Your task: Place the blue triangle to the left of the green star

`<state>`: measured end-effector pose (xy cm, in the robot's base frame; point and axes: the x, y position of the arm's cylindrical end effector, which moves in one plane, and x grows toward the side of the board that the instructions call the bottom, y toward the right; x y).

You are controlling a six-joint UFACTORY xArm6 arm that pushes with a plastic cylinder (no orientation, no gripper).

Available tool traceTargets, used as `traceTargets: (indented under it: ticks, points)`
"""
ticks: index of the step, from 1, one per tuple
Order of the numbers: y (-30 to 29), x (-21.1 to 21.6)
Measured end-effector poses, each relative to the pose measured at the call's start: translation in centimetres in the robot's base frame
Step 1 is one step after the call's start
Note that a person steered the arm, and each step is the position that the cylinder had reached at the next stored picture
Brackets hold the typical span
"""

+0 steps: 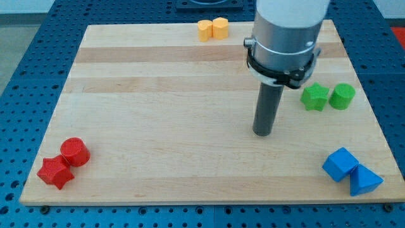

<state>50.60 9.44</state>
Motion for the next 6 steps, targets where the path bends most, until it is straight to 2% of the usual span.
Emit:
traceTargets:
  ticks: [1,3,4,6]
  points:
    - [3.3,0.0]
    - [13.5,0.0]
    - [18.1,1.6]
    - [22.0,11.0]
